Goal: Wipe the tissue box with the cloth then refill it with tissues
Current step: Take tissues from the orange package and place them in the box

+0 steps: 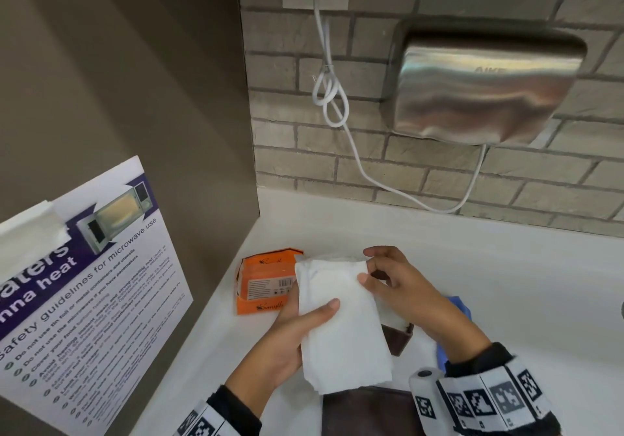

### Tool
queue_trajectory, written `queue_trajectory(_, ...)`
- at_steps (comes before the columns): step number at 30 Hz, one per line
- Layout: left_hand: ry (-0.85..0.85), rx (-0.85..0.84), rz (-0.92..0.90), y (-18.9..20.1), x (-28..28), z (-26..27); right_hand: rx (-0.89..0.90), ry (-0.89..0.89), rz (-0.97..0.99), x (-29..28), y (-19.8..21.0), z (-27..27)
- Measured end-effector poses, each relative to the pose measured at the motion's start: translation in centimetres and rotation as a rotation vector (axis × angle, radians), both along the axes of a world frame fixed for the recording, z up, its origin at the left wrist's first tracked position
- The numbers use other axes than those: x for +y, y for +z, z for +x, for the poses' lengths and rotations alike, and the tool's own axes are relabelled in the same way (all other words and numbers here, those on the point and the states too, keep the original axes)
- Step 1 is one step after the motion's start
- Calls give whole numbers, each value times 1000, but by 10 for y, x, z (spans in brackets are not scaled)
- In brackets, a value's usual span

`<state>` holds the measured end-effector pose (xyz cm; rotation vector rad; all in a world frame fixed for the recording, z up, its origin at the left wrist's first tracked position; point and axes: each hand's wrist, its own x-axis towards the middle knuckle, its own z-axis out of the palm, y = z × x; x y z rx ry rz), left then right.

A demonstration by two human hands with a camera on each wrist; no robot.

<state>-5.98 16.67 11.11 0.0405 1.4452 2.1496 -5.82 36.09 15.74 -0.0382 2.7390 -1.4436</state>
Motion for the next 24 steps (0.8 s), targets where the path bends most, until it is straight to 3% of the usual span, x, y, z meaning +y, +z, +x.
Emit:
queue_trajectory(6,-17,49,-57,-4,-1,-2,-15,3,28,-6,-1,-5)
queue_trajectory(11,8,82,-89,-6,-1,0,-33,-68,-79,-12,-9,3)
queue_trajectory(16,-43,173,-204,-9,-8,-1,28,57,-27,-11,-8,12)
queue_trajectory(24,-14,179,-223,-6,-12,-1,205,8,66,-10,-19,26)
